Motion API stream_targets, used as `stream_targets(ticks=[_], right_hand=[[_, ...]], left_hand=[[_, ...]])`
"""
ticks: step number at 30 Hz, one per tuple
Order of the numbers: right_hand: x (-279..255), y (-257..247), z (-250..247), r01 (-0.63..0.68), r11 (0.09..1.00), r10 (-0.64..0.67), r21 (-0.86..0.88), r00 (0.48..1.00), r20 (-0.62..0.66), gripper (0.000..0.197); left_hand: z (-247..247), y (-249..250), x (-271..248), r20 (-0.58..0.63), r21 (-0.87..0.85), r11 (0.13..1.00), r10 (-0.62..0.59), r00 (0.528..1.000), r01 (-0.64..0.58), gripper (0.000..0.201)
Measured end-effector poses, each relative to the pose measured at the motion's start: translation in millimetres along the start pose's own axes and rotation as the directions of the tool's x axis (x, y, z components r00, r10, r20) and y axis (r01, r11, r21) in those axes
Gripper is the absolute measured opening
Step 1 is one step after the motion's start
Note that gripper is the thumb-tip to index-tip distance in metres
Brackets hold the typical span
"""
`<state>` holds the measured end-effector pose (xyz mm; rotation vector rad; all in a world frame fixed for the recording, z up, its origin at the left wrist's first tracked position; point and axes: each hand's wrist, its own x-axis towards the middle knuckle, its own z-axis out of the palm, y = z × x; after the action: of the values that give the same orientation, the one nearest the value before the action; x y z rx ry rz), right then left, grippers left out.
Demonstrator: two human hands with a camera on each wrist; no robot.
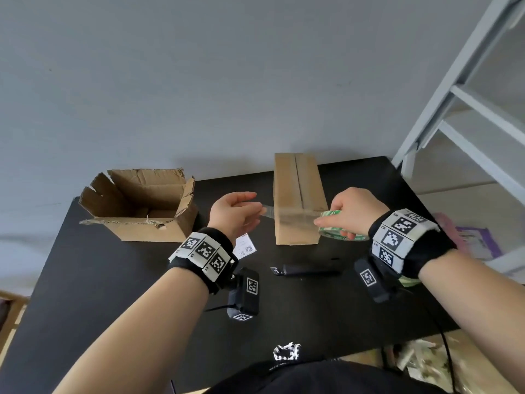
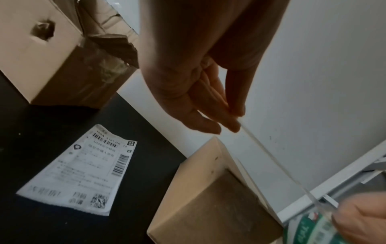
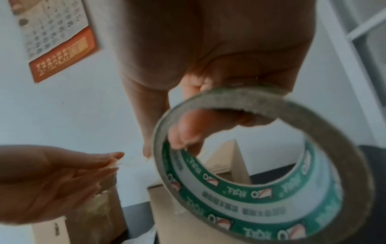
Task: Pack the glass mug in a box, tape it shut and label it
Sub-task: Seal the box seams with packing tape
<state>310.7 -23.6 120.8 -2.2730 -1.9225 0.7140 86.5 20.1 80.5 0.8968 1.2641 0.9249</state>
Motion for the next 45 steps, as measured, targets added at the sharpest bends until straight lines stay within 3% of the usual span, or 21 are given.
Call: stream_targets(ticks=[4, 10, 19, 21, 24, 28, 32, 39, 45], right_hand=[[2, 8, -8, -0.043, 0.98, 0.024, -0.196, 0.995, -0.096, 0.045], [4, 13, -14, -0.048, 0.961, 0.017, -0.273, 0.993, -0.117, 0.043], [21, 27, -18, 0.033, 0.87, -0.13, -0.493, 0.978, -0.164, 0.058], [25, 33, -21, 0.056, 0.902, -0.129, -0.429, 0.981, -0.144, 0.057], [31, 42, -24, 0.089, 0.977, -0.109, -0.195, 0.99, -0.091, 0.044], [35, 48, -23, 0.138, 0.99, -0.135, 0.025, 0.986, -0.097, 0.027], [32, 49, -17, 0.147, 0.989, -0.146, -0.001, 0.985, -0.092, 0.017], [32, 50, -10, 0.1, 0.99, -0.111, -0.101, 0.987, -0.119, 0.029], [34, 49, -8, 0.072, 0.973, -0.099, -0.219, 0.988, -0.118, 0.038]], left_hand=[[11, -6, 2, 0.015, -0.001, 1.0, -0.028, 1.0, 0.028, 0.021], [24, -16, 1, -0.03, -0.045, 0.998, -0.049, 0.998, 0.048, 0.019], [33, -23, 1, -0.092, -0.204, 0.978, -0.066, 0.994, 0.046, 0.027], [34, -25, 1, -0.101, -0.218, 0.975, -0.07, 0.992, 0.046, 0.029], [36, -28, 3, -0.128, -0.238, 0.97, -0.084, 0.988, 0.052, 0.031], [38, -28, 7, -0.161, -0.219, 0.974, -0.093, 0.983, 0.056, 0.032], [43, -32, 7, -0.196, -0.137, 0.99, -0.06, 0.979, 0.034, 0.031], [43, -35, 13, -0.325, -0.079, 0.996, 0.02, 0.945, -0.048, 0.027], [34, -39, 18, -0.341, -0.01, 0.999, 0.033, 0.939, -0.039, 0.026]])
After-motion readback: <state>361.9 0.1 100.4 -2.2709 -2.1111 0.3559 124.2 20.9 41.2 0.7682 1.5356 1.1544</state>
